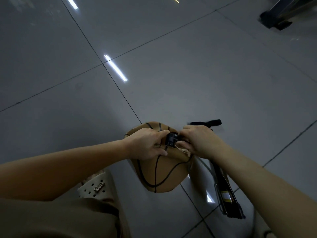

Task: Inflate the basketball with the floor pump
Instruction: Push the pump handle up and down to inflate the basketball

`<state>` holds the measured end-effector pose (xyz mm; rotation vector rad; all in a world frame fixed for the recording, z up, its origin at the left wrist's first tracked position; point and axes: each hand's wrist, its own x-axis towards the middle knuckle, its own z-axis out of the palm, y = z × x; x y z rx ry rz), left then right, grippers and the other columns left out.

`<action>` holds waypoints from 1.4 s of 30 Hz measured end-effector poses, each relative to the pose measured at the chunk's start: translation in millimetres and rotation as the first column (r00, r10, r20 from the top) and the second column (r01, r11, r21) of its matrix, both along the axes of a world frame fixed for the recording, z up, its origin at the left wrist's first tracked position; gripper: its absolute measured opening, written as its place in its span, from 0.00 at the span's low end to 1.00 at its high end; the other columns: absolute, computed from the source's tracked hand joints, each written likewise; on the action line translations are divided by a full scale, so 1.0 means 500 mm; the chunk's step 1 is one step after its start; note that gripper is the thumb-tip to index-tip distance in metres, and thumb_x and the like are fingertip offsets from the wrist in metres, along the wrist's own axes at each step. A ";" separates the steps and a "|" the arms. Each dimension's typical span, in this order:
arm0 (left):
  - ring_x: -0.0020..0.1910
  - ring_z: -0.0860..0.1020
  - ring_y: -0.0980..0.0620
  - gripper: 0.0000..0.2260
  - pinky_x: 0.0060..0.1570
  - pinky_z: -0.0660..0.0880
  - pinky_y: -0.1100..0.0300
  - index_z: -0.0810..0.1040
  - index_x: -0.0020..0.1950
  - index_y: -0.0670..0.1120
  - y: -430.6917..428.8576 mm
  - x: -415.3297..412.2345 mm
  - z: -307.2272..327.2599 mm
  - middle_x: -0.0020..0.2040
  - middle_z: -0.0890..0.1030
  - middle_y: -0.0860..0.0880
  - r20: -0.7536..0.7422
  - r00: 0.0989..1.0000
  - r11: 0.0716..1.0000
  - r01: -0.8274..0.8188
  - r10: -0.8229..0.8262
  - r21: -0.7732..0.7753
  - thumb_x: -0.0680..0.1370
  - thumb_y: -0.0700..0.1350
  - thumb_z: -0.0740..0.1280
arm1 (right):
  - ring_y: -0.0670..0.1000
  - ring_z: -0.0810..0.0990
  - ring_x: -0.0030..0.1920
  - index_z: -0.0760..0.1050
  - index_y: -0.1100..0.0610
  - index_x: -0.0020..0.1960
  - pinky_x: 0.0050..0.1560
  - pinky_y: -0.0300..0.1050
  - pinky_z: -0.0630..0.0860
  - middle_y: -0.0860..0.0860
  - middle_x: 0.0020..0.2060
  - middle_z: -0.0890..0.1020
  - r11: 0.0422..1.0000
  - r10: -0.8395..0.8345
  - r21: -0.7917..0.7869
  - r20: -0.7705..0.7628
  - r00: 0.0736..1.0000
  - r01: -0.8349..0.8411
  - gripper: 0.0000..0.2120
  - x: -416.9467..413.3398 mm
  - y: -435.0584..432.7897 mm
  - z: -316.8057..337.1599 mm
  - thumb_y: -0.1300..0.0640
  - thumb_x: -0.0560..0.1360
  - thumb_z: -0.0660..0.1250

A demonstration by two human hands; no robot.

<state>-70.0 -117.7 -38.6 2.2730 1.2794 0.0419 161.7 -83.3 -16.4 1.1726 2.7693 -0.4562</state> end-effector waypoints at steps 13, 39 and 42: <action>0.43 0.78 0.53 0.33 0.44 0.77 0.53 0.64 0.78 0.49 -0.020 0.000 0.023 0.46 0.80 0.54 -0.045 0.999 0.999 0.026 -0.026 0.018 0.78 0.62 0.67 | 0.60 0.78 0.48 0.72 0.63 0.55 0.44 0.48 0.75 0.60 0.53 0.79 0.426 -0.797 -0.338 0.298 0.525 0.839 0.14 0.135 -0.052 -0.111 0.60 0.72 0.70; 0.38 0.76 0.49 0.07 0.38 0.69 0.53 0.70 0.59 0.46 -0.169 0.379 0.413 0.42 0.77 0.48 0.004 0.975 0.957 0.219 -0.222 -0.189 0.84 0.48 0.61 | 0.53 0.79 0.45 0.76 0.62 0.62 0.41 0.47 0.75 0.57 0.53 0.79 0.446 -0.750 -0.756 -0.023 0.661 0.479 0.21 0.302 -0.314 0.192 0.76 0.73 0.60; 0.36 0.72 0.59 0.07 0.38 0.64 0.56 0.73 0.59 0.50 -0.202 0.355 0.416 0.37 0.73 0.55 -0.045 0.944 0.945 0.325 -0.327 -0.042 0.81 0.46 0.62 | 0.49 0.79 0.47 0.75 0.60 0.66 0.46 0.40 0.75 0.52 0.57 0.78 0.537 -0.654 -0.616 0.126 0.746 0.576 0.22 0.279 -0.334 0.130 0.72 0.76 0.55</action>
